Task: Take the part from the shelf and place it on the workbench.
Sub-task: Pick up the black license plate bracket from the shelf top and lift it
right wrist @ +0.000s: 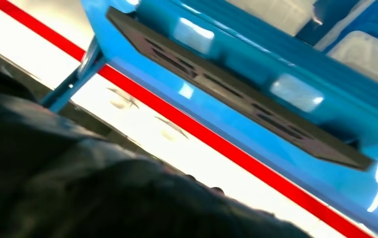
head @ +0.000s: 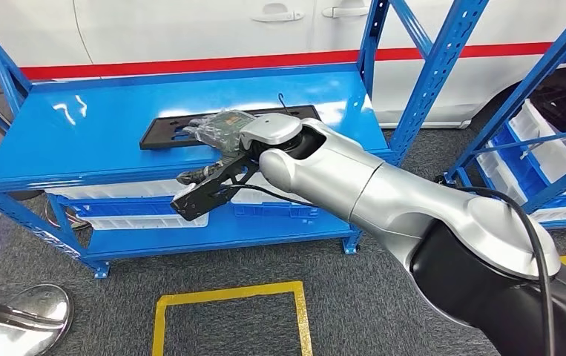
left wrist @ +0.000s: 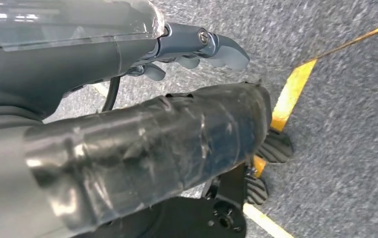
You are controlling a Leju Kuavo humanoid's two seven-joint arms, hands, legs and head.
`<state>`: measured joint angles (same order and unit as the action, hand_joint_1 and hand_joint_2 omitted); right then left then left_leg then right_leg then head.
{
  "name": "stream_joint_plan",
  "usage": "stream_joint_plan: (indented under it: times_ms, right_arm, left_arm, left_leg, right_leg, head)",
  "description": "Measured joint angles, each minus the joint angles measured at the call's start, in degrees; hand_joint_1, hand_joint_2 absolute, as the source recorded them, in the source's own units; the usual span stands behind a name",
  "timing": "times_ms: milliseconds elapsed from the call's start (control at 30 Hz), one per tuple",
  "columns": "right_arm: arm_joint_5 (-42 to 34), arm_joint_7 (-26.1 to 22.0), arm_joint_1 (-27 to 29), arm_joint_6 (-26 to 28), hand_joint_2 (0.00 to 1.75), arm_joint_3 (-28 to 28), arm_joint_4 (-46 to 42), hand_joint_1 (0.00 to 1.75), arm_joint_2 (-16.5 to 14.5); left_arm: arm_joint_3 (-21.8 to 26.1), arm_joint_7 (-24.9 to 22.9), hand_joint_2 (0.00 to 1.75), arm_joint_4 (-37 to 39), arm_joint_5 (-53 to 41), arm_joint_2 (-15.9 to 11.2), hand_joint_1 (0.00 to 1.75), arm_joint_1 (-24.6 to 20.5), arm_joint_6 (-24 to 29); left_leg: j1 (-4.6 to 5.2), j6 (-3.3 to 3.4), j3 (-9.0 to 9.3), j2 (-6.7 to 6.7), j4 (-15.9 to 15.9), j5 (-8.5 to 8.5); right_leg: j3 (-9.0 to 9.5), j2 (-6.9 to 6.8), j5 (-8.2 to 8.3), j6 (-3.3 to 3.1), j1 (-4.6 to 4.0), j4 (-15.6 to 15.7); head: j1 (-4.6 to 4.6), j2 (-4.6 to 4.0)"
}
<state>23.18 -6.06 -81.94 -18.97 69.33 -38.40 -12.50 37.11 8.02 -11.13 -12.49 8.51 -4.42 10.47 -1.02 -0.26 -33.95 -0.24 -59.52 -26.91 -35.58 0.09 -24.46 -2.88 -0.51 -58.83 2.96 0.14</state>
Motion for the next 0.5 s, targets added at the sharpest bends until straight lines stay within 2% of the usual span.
stream_joint_plan:
  times_ms: [67,133,167,200,233,267,300,333,367,500]
  right_arm:
    - [0.22,-0.22,0.03,0.03,0.00,-0.13,0.27,0.00,0.14]
    - [0.57,-0.60,0.45,0.07,0.00,-0.15,0.57,0.00,0.30]
    - [0.74,-0.79,0.80,0.09,0.00,-0.15,0.71,0.00,0.42]
    - [0.88,-0.94,1.09,0.09,0.00,-0.15,0.85,0.00,0.58]
    - [1.00,-1.05,1.28,0.08,0.00,-0.15,0.97,0.00,0.76]
    - [1.15,-1.09,1.36,0.07,0.00,-0.15,1.08,0.00,0.93]
    - [1.37,-1.13,1.38,0.06,0.00,-0.15,1.18,0.00,1.13]
    - [1.62,-1.22,1.41,0.08,0.00,-0.14,1.29,0.00,1.34]
    - [1.85,-1.34,1.53,0.12,0.00,-0.14,1.39,0.00,1.62]
    - [2.60,-2.02,2.24,0.39,0.00,-0.13,1.51,0.00,3.33]
  left_arm:
    - [0.05,-0.02,0.00,0.00,-0.12,-0.08,0.00,0.10,0.06]
    - [0.16,-0.07,0.00,0.00,-0.21,-0.09,0.00,0.14,0.12]
    - [0.25,-0.09,0.00,0.00,-0.30,-0.11,0.00,0.15,0.15]
    - [0.33,-0.09,0.00,0.00,-0.40,-0.15,0.00,0.16,0.18]
    - [0.40,-0.11,0.00,0.00,-0.49,-0.22,0.00,0.20,0.21]
    - [0.45,-0.14,0.00,0.00,-0.57,-0.32,0.00,0.24,0.25]
    - [0.48,-0.19,0.00,0.01,-0.63,-0.40,0.00,0.28,0.28]
    - [0.52,-0.25,0.00,0.01,-0.69,-0.46,0.00,0.28,0.32]
    - [0.58,-0.31,0.00,0.02,-0.78,-0.49,0.00,0.25,0.34]
    - [0.89,-0.46,0.00,0.02,-1.50,-0.49,0.00,0.22,0.36]
  left_leg:
    - [-0.12,-0.56,-2.07,0.03,-4.46,-2.29]
    - [-0.25,-1.16,-6.07,0.03,-11.52,-4.91]
    - [-0.33,-1.42,-7.58,0.04,-13.72,-5.11]
    - [-0.41,-1.64,-8.14,0.05,-13.93,-4.19]
    - [-0.51,-1.80,-7.58,0.06,-11.97,-2.27]
    - [-0.64,-1.92,-6.18,0.11,-8.43,0.11]
    - [-0.65,-1.98,-4.63,0.13,-5.03,1.71]
    - [-0.62,-1.74,-3.40,0.08,-2.36,2.55]
    - [-0.54,-1.42,-2.72,0.02,-0.85,2.69]
    - [-0.58,0.31,-2.04,-0.18,-0.09,2.05]
  right_leg:
    - [0.81,-0.12,0.04,-0.18,0.41,0.73]
    - [1.03,-0.12,-0.22,-0.34,0.46,0.70]
    - [1.11,-0.11,-0.43,-0.32,0.49,0.57]
    - [1.21,-0.08,-0.69,-0.23,0.56,0.37]
    - [1.35,-0.04,-1.02,-0.07,0.67,0.10]
    - [1.51,0.01,-1.45,0.16,0.79,-0.24]
    - [1.58,0.07,-1.89,0.49,0.79,-0.62]
    - [1.53,0.14,-2.26,0.82,0.73,-1.02]
    - [1.46,0.17,-2.52,1.13,0.62,-1.31]
    - [1.40,0.07,-3.35,2.03,0.47,-1.88]
  head:
    - [0.03,0.00]
    - [0.04,0.00]
    - [0.05,0.01]
    - [0.04,0.01]
    - [0.05,0.01]
    - [0.05,0.01]
    - [0.06,0.00]
    - [0.04,0.00]
    - [0.01,0.01]
    - [-0.01,0.01]
